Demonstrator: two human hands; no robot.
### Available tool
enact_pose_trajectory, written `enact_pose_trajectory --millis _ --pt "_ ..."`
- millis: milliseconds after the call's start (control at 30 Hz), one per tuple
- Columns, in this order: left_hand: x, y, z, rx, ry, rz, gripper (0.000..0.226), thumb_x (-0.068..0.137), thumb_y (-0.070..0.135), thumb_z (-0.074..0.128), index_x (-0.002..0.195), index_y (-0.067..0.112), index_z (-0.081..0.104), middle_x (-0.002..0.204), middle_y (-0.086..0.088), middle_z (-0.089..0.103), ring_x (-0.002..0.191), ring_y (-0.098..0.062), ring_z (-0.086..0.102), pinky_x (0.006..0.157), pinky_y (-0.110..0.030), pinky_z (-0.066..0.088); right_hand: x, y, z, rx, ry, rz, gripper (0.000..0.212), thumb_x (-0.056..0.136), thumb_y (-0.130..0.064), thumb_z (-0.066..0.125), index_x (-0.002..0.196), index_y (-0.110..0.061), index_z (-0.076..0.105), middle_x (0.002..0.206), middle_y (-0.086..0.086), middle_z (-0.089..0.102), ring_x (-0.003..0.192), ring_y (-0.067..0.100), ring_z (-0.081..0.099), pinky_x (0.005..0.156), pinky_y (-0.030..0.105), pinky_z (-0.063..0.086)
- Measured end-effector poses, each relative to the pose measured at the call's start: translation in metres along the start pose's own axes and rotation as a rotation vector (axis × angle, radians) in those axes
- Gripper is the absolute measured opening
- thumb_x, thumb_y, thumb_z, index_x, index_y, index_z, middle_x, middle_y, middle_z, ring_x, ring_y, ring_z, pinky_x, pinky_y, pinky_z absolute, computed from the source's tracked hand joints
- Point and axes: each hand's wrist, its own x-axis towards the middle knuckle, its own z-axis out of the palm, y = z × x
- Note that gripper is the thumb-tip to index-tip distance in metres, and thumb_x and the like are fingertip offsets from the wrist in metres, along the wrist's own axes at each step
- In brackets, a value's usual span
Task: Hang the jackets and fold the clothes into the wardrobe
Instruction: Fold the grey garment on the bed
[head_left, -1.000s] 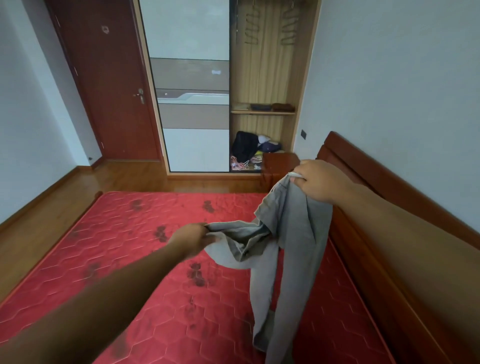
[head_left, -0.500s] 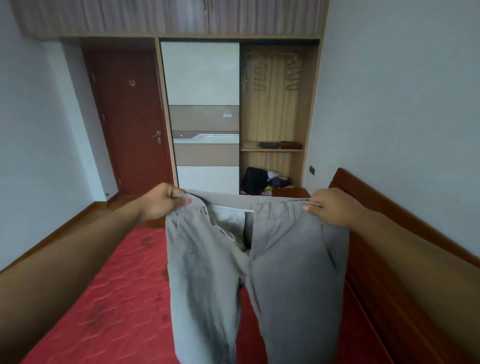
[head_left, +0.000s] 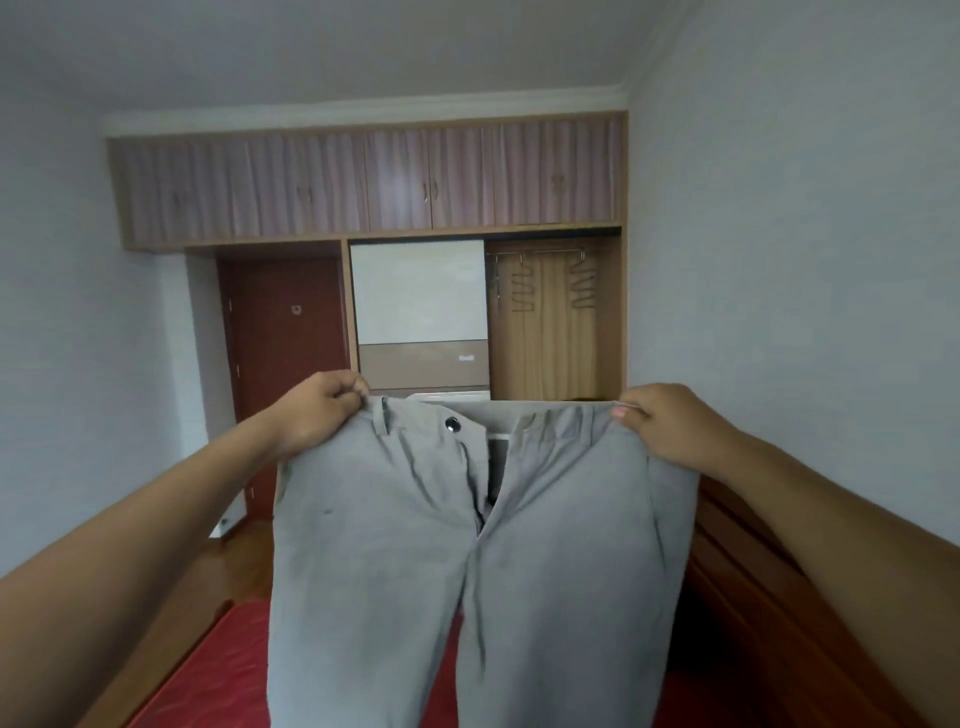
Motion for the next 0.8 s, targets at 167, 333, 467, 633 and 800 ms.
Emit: enact_pose_trajectory --millis 167,333,467,633,800 --pt "-0.013 0.007 0.000 -0.087 -0.149 -0.058 0.025 0.101 0.025 0.059 0.080 0.011 0.062 0.073 0.005 0.059 0.070 -0.006 0.056 0.070 -0.022 0.045 0.002 -0.011 0.001 0.010 -0.050 0.061 0.042 0.105 -0.029 0.052 0.074 -0.001 0.053 0.076 0.013 0.060 0.078 0.029 0.060 0.072 0.039 0.046" --pt "-0.018 0.000 0.006 -0.131 -0.130 -0.029 0.031 0.097 0.011 0.062 0.068 0.011 0.051 0.060 0.006 0.045 0.054 -0.004 0.041 0.051 -0.013 0.037 0.002 -0.018 -0.001 -0.004 -0.125 0.076 0.040 0.104 -0.031 0.052 0.074 -0.005 0.056 0.079 0.013 0.064 0.080 0.031 0.062 0.074 0.041 0.049" --pt "-0.019 -0.008 0.014 -0.022 -0.230 -0.037 0.034 0.095 0.009 0.062 0.064 0.014 0.049 0.062 0.003 0.044 0.056 -0.005 0.040 0.057 -0.022 0.036 0.001 -0.025 -0.004 0.038 -0.162 0.054 0.013 0.100 -0.019 0.059 0.093 -0.013 0.067 0.089 0.001 0.068 0.084 0.017 0.062 0.072 0.027 0.046" --pt "-0.030 -0.019 0.020 0.019 -0.511 -0.095 0.028 0.086 -0.003 0.063 0.070 0.018 0.052 0.068 0.002 0.052 0.068 -0.019 0.040 0.061 -0.036 0.031 -0.009 -0.024 -0.003 0.095 -0.320 0.071 0.041 0.084 0.009 0.047 0.071 -0.028 0.060 0.063 -0.014 0.059 0.065 0.011 0.050 0.067 0.031 0.043" --pt "-0.043 0.009 0.039 0.155 -0.742 -0.087 0.047 0.088 -0.020 0.040 0.110 0.007 0.072 0.077 0.021 0.065 0.058 0.011 0.055 0.064 -0.011 0.046 -0.017 -0.054 0.000 -0.154 -0.558 0.020 0.053 0.085 0.012 0.039 0.092 -0.019 0.082 0.099 -0.012 0.063 0.093 0.012 0.059 0.083 0.025 0.049"
